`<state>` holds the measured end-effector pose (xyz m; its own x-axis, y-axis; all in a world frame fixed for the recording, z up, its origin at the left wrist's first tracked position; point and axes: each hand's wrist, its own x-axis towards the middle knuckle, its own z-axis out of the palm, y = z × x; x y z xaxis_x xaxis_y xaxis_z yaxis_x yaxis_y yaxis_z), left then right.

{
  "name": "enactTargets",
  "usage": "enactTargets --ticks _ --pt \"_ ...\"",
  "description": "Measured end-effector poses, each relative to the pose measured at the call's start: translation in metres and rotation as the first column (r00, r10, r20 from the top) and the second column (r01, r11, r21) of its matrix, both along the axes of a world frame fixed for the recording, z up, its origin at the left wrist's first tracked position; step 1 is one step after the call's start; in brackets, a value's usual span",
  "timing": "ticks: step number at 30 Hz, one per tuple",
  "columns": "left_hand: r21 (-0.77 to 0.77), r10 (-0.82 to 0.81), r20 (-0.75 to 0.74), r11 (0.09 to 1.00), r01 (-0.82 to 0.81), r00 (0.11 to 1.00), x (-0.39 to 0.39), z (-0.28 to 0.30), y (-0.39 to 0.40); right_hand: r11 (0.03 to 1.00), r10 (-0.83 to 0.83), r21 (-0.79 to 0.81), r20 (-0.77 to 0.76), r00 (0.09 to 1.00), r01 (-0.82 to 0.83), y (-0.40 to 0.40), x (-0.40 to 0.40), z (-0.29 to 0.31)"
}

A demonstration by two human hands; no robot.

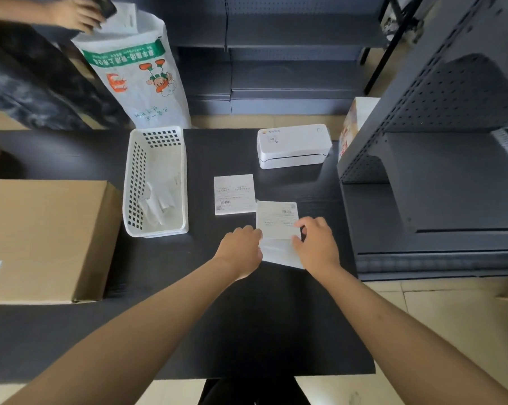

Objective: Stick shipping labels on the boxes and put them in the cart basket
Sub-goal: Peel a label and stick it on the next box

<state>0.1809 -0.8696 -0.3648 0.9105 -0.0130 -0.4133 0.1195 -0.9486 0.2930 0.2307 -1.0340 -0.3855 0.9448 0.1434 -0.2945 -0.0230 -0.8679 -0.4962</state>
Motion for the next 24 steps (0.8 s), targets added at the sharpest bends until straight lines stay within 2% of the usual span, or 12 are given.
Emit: enactTargets --ticks 5,10,14,19,24 --pt "0.046 -0.002 0.028 0.999 0.0 1.0 0.008 -0.008 0.006 0.988 0.089 -0.119 -0.101 0.991 -0.1 0.004 0.013 -0.009" --pt "0.034 0.011 0.077 0.999 -0.014 0.997 0.017 -0.014 0.006 0.993 -0.029 -0.116 -0.093 0.995 0.019 0.007 0.014 -0.021" --pt "0.036 -0.004 0.111 0.999 0.0 0.994 0.022 -0.016 0.006 0.998 -0.038 -0.053 -0.05 0.998 0.035 0.002 0.014 -0.026" --pt "0.049 0.012 0.237 0.998 -0.024 0.972 0.03 -0.013 0.005 0.99 -0.092 0.116 0.045 0.995 0.086 -0.001 0.017 -0.023" --pt "0.073 0.035 0.328 0.995 -0.062 0.944 0.037 -0.008 0.003 0.898 -0.21 0.403 0.036 0.977 0.178 0.004 0.025 -0.01"
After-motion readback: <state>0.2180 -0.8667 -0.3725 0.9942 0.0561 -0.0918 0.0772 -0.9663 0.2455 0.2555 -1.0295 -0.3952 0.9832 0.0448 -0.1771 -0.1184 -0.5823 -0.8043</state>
